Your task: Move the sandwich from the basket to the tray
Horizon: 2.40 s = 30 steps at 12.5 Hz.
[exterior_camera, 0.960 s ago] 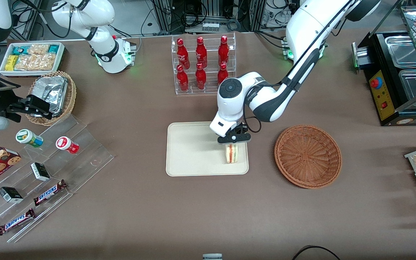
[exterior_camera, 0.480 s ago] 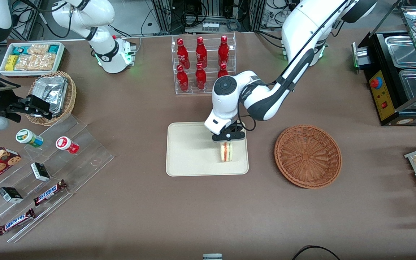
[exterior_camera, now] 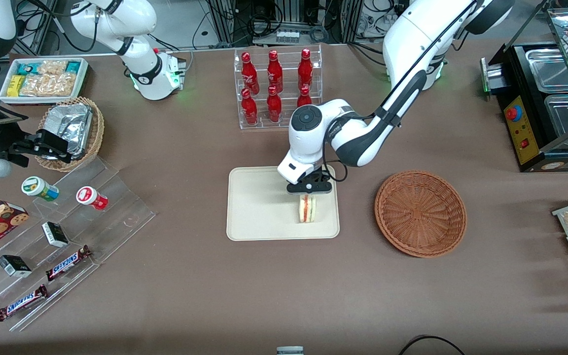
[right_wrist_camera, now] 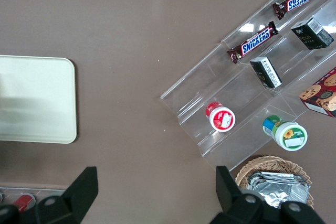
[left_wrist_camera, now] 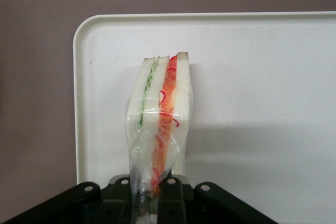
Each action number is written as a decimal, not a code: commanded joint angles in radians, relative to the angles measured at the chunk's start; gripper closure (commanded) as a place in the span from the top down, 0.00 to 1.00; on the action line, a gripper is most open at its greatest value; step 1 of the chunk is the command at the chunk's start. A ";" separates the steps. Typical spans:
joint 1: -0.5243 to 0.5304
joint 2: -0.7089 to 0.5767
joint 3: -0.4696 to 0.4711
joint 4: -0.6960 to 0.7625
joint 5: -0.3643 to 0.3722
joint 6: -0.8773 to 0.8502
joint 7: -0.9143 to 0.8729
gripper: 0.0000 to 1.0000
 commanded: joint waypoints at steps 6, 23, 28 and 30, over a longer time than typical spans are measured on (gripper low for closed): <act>-0.011 0.062 0.013 0.026 0.031 0.048 0.015 0.55; 0.090 -0.262 0.002 -0.021 -0.025 -0.094 0.024 1.00; 0.243 -0.450 -0.010 0.001 -0.300 -0.291 0.460 1.00; 0.320 -0.480 -0.007 0.035 -0.353 -0.363 0.577 1.00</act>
